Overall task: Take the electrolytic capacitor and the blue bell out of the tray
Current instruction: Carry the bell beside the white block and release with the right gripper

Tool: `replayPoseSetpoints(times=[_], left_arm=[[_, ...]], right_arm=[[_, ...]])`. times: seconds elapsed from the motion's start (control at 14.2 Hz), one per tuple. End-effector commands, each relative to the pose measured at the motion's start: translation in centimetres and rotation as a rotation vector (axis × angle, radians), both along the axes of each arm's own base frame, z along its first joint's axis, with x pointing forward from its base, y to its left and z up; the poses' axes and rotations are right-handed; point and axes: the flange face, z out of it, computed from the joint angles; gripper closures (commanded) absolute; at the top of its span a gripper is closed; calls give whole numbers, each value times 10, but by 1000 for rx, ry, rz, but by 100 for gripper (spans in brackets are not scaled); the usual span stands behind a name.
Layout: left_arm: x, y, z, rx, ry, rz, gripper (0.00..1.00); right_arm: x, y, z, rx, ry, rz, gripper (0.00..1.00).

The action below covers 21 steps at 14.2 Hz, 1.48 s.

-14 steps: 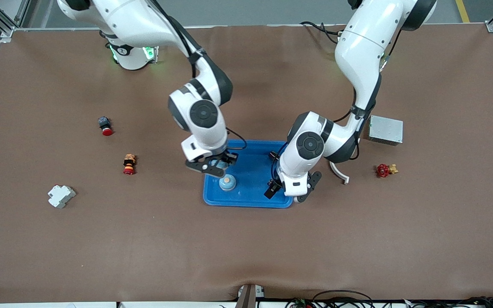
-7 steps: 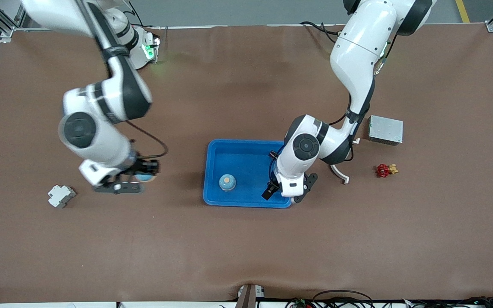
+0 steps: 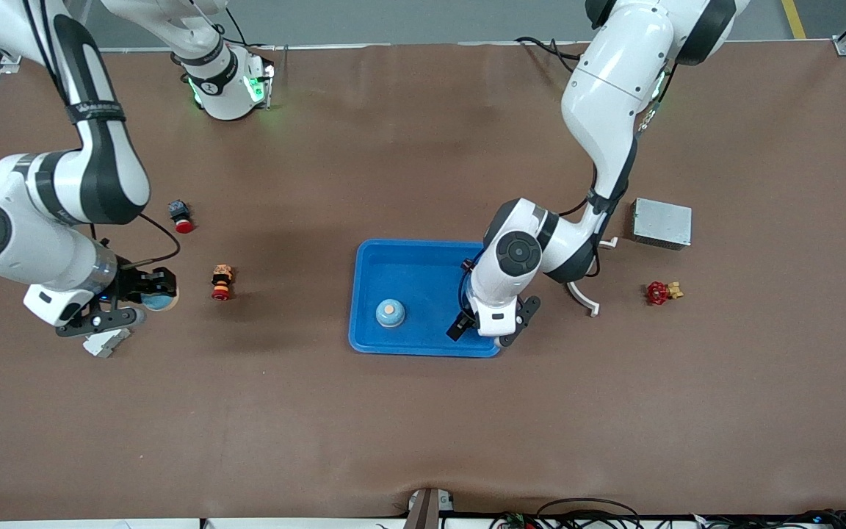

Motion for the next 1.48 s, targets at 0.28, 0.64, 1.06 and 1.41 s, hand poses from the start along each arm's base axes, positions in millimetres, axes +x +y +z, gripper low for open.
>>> replayPoseSetpoints(times=[0.28, 0.64, 1.06, 1.41], left_arm=[[-1, -1, -10, 17, -1, 1, 0], [-1, -1, -16, 23, 6, 0, 0], [-2, -3, -16, 32, -2, -15, 0], [-1, -5, -11, 28, -9, -17, 11]], right_arm=[[-41, -49, -57, 40, -48, 24, 100], [-47, -52, -91, 26, -78, 17, 100], [-53, -53, -114, 16, -94, 13, 100], [-62, -58, -141, 11, -89, 4, 100]])
